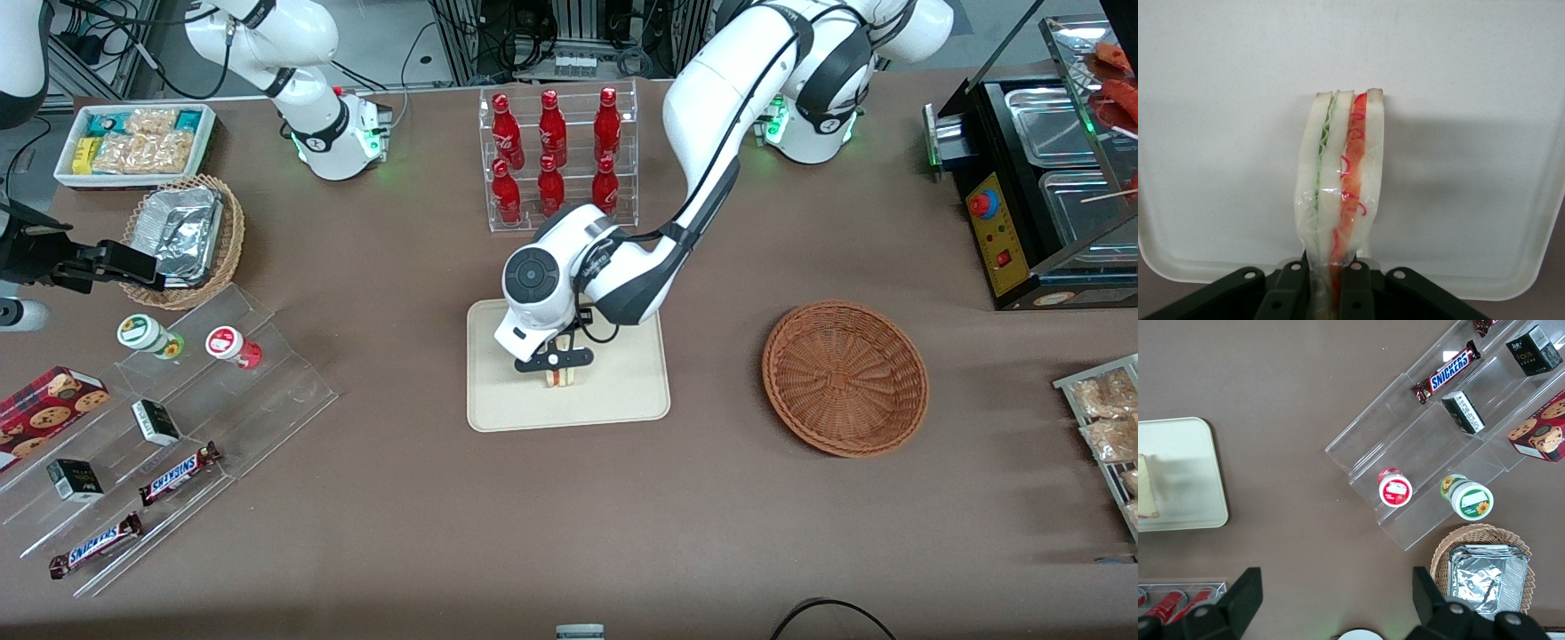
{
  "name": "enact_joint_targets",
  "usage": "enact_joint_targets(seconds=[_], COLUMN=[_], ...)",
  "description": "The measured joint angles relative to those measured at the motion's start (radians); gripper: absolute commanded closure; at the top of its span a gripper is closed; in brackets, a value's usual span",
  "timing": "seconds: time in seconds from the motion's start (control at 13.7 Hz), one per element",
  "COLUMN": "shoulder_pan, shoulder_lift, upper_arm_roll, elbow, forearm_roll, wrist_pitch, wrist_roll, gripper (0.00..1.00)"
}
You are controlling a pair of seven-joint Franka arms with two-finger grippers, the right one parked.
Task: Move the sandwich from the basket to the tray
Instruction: 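Lower the sandwich onto the tray and open the left gripper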
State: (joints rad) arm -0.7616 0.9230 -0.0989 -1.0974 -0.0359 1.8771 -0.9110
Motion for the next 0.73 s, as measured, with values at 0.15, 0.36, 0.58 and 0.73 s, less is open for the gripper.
enact_joint_targets(seconds=[0.15, 0.36, 0.58, 0.73], shoulder_pan=[0.0, 0.0, 0.0, -0.001], shoulder_lift=[0.008, 0.009, 0.01, 0.014], upper_arm_roll=[0.003, 0.009, 0.011, 0.011], elbow=[0.008, 0.019, 0.02, 0.02], forearm_roll=[0.0, 0.002, 0.002, 0.003], wrist_pitch=[0.0, 0.0, 0.001, 0.01], wrist_roll=[0.0, 0.0, -0.02, -0.05], gripper=[1.0, 1.0, 1.0, 1.0])
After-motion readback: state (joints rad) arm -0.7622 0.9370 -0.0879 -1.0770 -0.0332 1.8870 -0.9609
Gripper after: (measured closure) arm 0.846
